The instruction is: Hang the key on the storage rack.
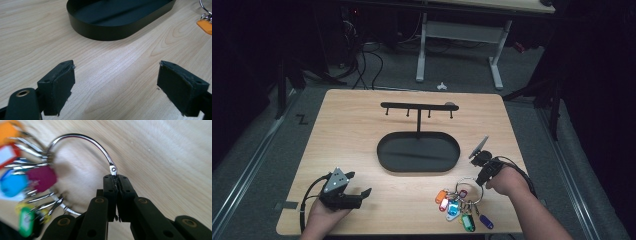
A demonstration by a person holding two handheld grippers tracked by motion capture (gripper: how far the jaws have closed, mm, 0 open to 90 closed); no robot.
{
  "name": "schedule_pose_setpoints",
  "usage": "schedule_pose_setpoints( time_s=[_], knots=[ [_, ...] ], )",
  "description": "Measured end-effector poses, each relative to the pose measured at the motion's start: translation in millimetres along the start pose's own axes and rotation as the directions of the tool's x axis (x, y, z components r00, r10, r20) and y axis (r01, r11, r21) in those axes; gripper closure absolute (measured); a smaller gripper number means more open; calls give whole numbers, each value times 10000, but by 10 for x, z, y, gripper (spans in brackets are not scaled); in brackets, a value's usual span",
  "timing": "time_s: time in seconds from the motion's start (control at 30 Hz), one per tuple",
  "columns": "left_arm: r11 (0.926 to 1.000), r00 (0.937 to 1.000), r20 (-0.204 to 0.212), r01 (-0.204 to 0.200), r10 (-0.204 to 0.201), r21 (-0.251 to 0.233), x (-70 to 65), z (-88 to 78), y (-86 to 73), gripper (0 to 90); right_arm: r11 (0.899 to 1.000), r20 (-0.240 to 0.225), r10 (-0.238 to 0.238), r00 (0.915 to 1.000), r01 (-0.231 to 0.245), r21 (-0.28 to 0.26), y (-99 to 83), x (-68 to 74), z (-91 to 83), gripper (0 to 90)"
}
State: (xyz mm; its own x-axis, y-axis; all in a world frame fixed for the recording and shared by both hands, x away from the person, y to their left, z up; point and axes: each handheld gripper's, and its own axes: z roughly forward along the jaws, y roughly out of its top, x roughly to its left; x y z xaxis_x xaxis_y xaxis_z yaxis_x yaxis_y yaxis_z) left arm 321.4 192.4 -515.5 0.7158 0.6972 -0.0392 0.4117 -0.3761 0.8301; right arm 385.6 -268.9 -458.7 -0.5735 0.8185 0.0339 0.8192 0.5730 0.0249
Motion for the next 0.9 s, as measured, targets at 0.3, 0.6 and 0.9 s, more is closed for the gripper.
schedule_pose_setpoints(
  time_s=[0.3, 0.6, 0.9],
  knots=[
    [9999, 9999, 91, -68, 66, 151, -24, 23, -5, 156, 9968, -186, -596, 9980, 585, -550, -7, 158, -463, 876],
    [9998, 9999, 101, -83, 81, 154, -29, 20, -13, 158, 9911, -54, -900, 9959, 890, -991, 25, 297, -826, 879],
    [9998, 9999, 115, -60, 58, 189, -19, 14, -16, 159, 9858, 118, -993, 9950, 1000, -1349, 72, 334, -1209, 879]
  ],
)
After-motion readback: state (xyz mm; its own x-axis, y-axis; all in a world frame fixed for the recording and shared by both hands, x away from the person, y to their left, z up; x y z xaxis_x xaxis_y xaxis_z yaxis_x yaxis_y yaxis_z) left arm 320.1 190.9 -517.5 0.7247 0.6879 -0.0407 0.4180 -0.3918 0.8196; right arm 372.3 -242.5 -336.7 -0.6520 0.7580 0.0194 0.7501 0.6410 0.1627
